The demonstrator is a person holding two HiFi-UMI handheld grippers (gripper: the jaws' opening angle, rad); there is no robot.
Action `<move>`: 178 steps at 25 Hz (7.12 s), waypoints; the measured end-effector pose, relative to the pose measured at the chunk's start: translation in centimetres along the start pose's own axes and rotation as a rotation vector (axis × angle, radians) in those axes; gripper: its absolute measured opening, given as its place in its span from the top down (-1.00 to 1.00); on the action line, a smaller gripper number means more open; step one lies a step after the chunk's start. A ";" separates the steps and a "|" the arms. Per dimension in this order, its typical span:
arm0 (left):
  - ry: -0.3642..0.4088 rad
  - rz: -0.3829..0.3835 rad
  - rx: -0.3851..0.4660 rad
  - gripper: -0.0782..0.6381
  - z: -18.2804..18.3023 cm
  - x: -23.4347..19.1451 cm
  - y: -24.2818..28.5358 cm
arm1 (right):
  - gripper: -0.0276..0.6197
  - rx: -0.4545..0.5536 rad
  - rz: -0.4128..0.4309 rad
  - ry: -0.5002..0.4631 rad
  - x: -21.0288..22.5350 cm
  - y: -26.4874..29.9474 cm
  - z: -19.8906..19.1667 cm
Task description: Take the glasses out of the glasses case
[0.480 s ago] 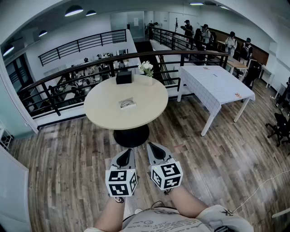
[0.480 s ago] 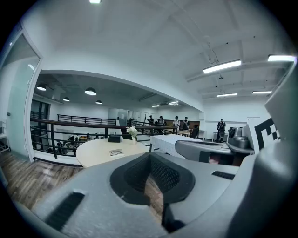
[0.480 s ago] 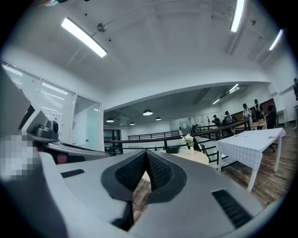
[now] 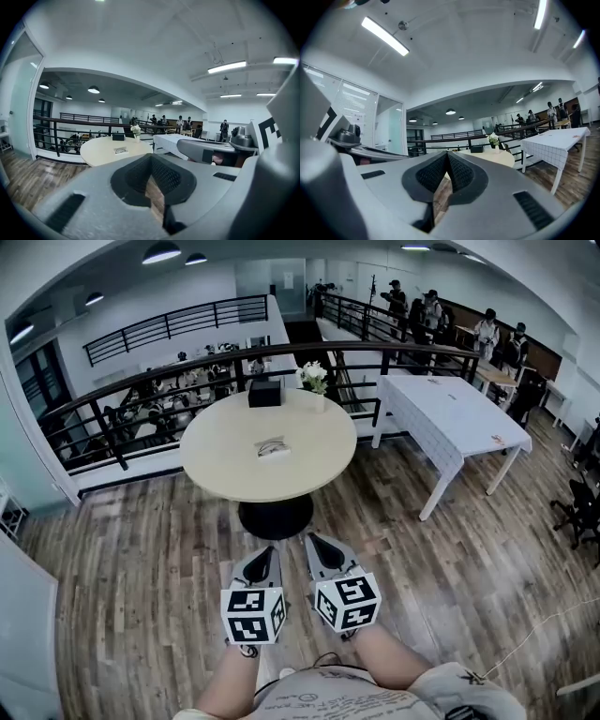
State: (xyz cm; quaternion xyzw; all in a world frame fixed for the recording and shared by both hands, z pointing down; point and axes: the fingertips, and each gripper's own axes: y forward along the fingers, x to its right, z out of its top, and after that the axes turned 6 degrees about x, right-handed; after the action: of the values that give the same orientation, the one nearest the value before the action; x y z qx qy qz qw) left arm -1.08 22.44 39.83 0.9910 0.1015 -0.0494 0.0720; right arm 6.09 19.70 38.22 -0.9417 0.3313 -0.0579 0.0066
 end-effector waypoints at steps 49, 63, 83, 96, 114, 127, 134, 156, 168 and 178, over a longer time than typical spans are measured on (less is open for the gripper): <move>0.007 -0.014 -0.004 0.75 -0.7 -13.8 16.3 | 0.87 0.062 0.008 0.026 4.5 20.3 -3.5; 0.000 -0.022 -0.069 0.75 -1.9 -15.9 24.6 | 0.87 -0.024 0.084 0.079 7.6 26.8 -6.3; 0.020 0.011 -0.113 0.75 1.5 -17.6 38.3 | 0.87 -0.124 0.176 0.159 16.4 37.6 -5.4; 0.016 0.042 -0.239 0.75 -2.4 -19.7 43.3 | 0.87 -0.198 0.147 0.185 21.5 41.3 -7.9; 0.165 -0.032 -0.392 0.74 -7.2 -24.2 50.0 | 0.87 -0.331 0.001 0.194 25.6 44.5 -12.7; 0.521 -0.161 -0.551 0.50 -12.6 -25.8 59.0 | 0.87 -0.358 -0.088 0.184 30.4 45.7 -13.6; 0.674 -0.251 -0.678 0.49 -17.7 -26.2 60.9 | 0.87 -0.358 -0.162 0.183 33.3 45.5 -13.3; 0.879 -0.159 -0.803 0.47 -24.2 -30.0 63.0 | 0.87 -0.383 -0.252 0.175 36.4 43.1 -13.9; 0.955 -0.125 -0.830 0.50 -25.2 -30.8 64.3 | 0.87 -0.384 -0.284 0.149 36.6 41.8 -13.8; 0.993 -0.144 -0.834 0.66 -25.9 -30.9 64.5 | 0.87 -0.387 -0.304 0.157 36.3 41.8 -14.1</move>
State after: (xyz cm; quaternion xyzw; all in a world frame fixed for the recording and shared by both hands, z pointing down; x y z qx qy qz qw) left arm -15.63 -42.16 77.37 0.7755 0.1994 0.4534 0.3916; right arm 6.53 -35.29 53.88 -0.9571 0.1902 -0.0664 -0.2083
